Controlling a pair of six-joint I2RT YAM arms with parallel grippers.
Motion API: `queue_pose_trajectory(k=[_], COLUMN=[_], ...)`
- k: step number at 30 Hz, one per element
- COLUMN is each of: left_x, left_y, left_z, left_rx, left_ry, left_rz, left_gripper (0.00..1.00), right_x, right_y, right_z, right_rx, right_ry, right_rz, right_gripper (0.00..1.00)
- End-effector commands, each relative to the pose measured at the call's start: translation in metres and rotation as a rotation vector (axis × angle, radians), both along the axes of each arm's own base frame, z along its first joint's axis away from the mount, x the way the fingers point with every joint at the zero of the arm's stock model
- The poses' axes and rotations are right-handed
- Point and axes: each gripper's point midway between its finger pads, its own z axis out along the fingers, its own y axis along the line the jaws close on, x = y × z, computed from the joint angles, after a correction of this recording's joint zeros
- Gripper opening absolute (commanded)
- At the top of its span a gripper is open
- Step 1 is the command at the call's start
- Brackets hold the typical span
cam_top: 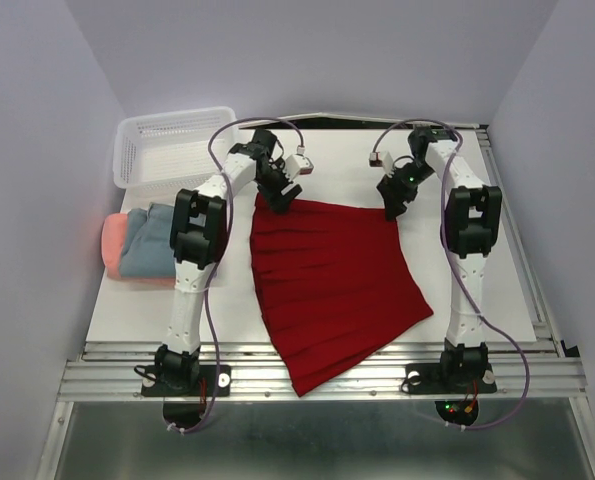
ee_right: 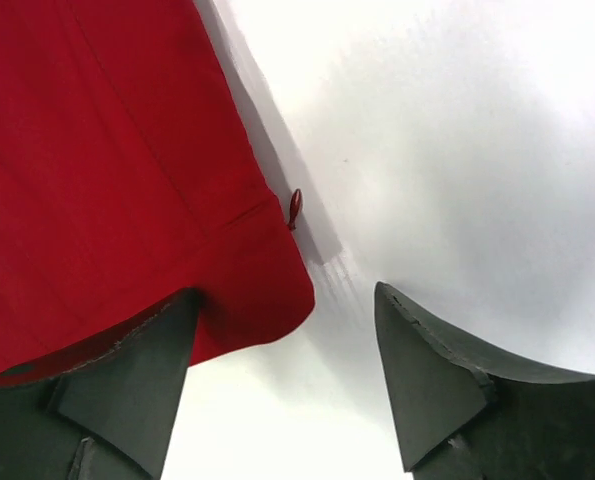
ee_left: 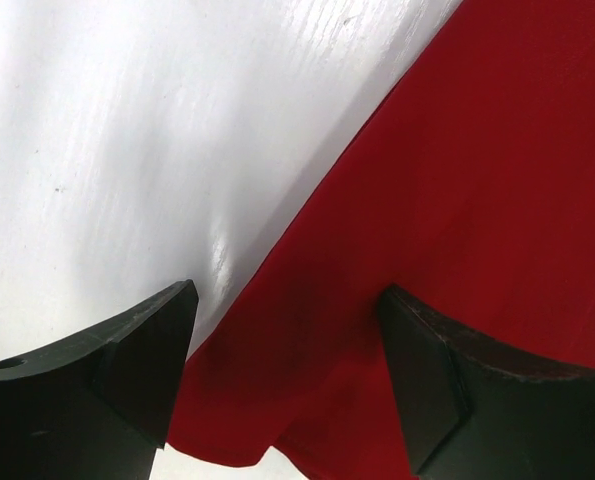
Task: Fold and stack the skirts
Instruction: Flatten the skirt out, then fold the skirt
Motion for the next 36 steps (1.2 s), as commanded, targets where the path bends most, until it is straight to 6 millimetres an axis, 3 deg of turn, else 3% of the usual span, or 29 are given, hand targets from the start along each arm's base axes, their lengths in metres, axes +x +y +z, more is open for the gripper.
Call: queue_pose_trajectory(k=[1, 8, 11, 13, 19, 27, 36], left_x=[0.011, 0.012, 0.017, 0.02, 0.024, 0.021, -0.03], left_y=[0.004, 0.004, 0.002, 0.005, 0.018, 0.043, 0.039], left_z=[0.063, 0.077, 0.088, 0.095, 0.067, 0.025, -0.012], left_rx=[-0.04, -0.063, -0.09, -0.099, -0.006, 0.081, 0.087], left_ry=[-0.104, -0.117, -0.139, -0.154, -0.127, -0.065, 0.146], left_rz=[-0.002, -0.005, 0.012, 0.03, 0.04, 0.074, -0.026], left_gripper=[0.84, 0.84, 0.85, 0.85, 0.85, 0.85, 0.77], right_x=[0.013, 0.032, 0.024, 0.016, -0.007, -0.014, -0.024], right_y=[0.006, 0.02, 0.02, 0.022, 0.017, 0.017, 0.017], right_z=[0.016, 0.031, 0.015, 0.003, -0.027, -0.028, -0.023], right_rx=[0.054, 0.14, 0.139, 0.13, 0.076, 0.058, 0.057], right_ry=[-0.025, -0.089, -0.042, -0.017, 0.044, 0.046, 0.05], right_rz=[-0.041, -0.068, -0.053, -0.019, 0.027, 0.054, 0.039], right_gripper=[0.78, 0.83, 0.77, 0.67, 0.5, 0.3, 0.09])
